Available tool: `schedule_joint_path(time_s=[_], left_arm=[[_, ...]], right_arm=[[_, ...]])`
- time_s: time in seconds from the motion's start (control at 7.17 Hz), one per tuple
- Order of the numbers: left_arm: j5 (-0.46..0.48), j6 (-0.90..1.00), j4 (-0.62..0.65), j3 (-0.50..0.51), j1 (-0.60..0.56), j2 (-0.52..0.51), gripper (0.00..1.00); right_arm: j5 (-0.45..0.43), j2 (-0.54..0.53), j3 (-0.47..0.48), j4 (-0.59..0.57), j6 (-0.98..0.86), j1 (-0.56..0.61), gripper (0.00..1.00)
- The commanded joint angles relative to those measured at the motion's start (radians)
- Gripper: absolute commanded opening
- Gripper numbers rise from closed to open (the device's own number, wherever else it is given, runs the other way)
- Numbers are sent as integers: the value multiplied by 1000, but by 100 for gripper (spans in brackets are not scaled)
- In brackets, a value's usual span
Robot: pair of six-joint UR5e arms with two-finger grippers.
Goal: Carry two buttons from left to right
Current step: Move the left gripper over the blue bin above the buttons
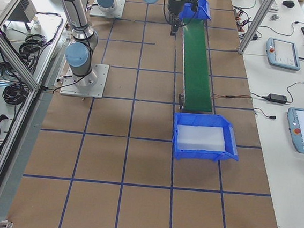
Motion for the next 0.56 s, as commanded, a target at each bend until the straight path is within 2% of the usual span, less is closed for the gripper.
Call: schedule_joint_path(time_s=[0.0, 0.42], left_arm=[[-1, -6, 20, 20, 23, -75, 100], [-7, 4, 86, 44, 14, -146, 100]], right_arm=[[2, 1, 0, 0, -6, 0, 98], [0, -2, 5, 0, -6, 0, 98]])
